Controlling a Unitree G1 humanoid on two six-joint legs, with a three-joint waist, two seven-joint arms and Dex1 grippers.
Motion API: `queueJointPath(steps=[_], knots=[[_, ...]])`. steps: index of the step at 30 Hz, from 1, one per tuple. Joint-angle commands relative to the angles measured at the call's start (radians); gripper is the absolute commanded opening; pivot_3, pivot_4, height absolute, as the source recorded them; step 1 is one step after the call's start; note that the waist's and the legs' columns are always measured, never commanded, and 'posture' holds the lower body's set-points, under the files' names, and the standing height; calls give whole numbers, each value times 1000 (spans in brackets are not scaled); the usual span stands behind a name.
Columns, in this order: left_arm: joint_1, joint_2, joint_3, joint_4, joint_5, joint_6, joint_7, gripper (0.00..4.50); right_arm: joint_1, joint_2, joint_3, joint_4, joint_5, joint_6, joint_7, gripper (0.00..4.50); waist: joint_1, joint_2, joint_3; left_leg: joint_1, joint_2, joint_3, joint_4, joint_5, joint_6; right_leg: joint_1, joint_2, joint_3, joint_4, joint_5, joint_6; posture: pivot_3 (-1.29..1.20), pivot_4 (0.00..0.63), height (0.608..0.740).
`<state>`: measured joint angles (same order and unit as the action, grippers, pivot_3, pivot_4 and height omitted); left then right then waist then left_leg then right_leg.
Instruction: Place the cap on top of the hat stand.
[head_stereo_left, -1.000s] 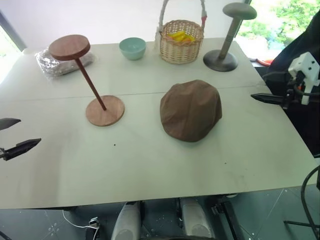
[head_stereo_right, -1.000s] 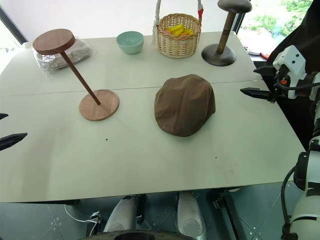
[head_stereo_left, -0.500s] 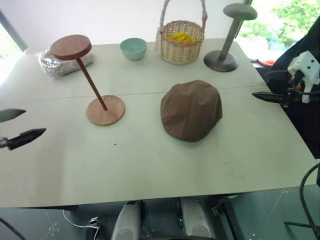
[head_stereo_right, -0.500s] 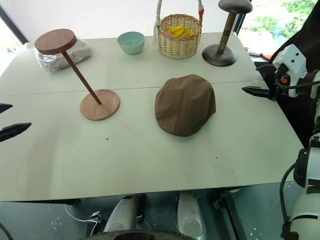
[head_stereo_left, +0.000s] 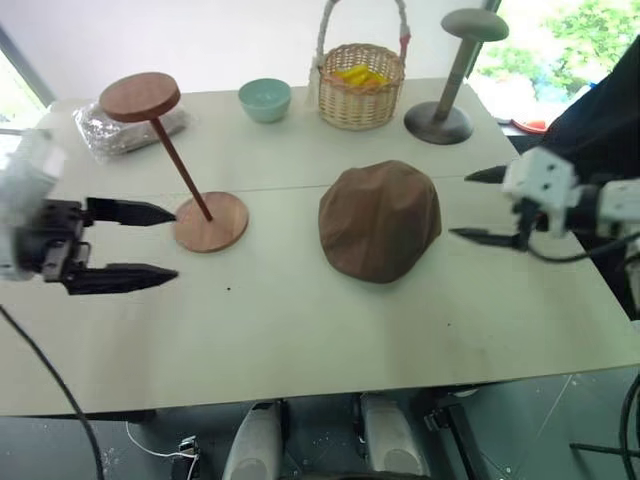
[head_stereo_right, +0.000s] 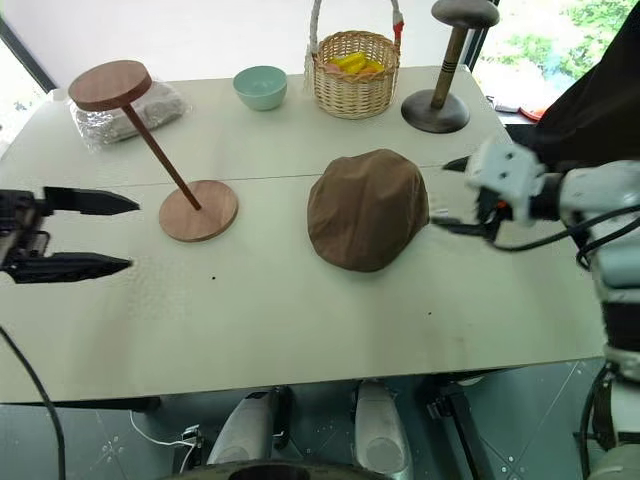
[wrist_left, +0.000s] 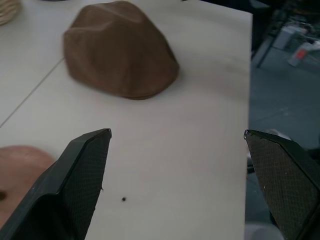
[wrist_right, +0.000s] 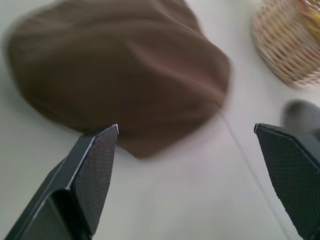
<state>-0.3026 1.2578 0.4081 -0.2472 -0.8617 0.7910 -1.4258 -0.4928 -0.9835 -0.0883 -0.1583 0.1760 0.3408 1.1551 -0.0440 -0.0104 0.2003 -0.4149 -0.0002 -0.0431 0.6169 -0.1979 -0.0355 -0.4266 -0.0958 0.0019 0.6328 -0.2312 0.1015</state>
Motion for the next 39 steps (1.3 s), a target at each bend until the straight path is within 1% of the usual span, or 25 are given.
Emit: queueJointPath(steps=[1,3,7,9,12,15,17,21,24,29,33,37,39], knots=[[-102,8,-134,17,24,-31,-56,4458,82,19,-13,-301,-2,110,-116,4454,4,-1,-1,0,0,0,0,0,0,0,0,0,0,0,0,0,150,740],[-151,-5,-198,29,47,-48,-78,4458,128,39,9,-395,-13,167,-170,4454,7,-2,-1,0,0,0,0,0,0,0,0,0,0,0,0,0,150,740],[-266,-56,-298,69,81,-53,-88,4458,219,73,89,-524,-79,206,-267,4454,12,-3,-1,-3,0,0,4,0,0,0,1,0,-1,0,-1,0,150,740],[-323,-91,-335,90,93,-47,-84,4458,252,72,160,-544,-173,182,-324,4454,17,-4,-1,-5,0,0,7,0,0,0,0,0,-1,0,-1,0,150,740],[-373,-127,-368,103,103,-35,-81,4458,296,73,262,-516,-312,87,-393,4454,26,-5,-2,-7,0,0,12,0,0,0,0,0,-1,0,-1,0,150,740],[-399,-150,-388,108,115,-36,-76,4458,328,84,344,-435,-458,-29,-478,4454,29,-7,-3,-8,0,0,13,0,1,0,0,0,-1,0,-1,0,150,740],[-410,-161,-393,111,123,-35,-74,4458,336,95,373,-381,-526,-78,-520,4454,29,-7,-2,-9,0,0,13,0,1,0,0,0,-1,0,-1,0,150,740],[-428,-175,-391,111,133,-29,-67,4458,335,151,417,-251,-667,-136,-628,4454,29,-9,-3,-9,0,-1,13,0,1,0,1,0,-1,0,-1,0,150,740],[-434,-176,-387,110,135,-22,-65,4458,323,195,425,-176,-722,-161,-671,4454,26,-11,-4,-9,0,-1,13,0,1,0,1,-1,-1,0,-1,0,150,740],[-436,-169,-370,108,133,-15,-51,4458,277,305,439,-8,-798,-161,-779,4454,23,-16,-7,-5,2,-2,14,0,1,3,2,0,-1,0,-1,0,150,740],[-440,-169,-365,108,133,-13,-40,4458,224,349,454,141,-852,-192,-864,4454,25,-18,-9,-1,2,-2,14,0,1,8,2,0,-1,0,-1,0,150,740],[-433,-170,-357,99,129,-14,-32,4458,193,368,472,262,-864,-236,-906,4454,28,-22,-11,6,2,-3,13,-1,0,16,2,-1,-4,0,-1,0,150,740],[-428,-170,-354,101,131,-19,-30,4458,171,380,480,314,-871,-256,-926,4454,29,-24,-12,7,1,-5,13,-1,0,18,2,-2,-5,0,-1,0,150,740]])
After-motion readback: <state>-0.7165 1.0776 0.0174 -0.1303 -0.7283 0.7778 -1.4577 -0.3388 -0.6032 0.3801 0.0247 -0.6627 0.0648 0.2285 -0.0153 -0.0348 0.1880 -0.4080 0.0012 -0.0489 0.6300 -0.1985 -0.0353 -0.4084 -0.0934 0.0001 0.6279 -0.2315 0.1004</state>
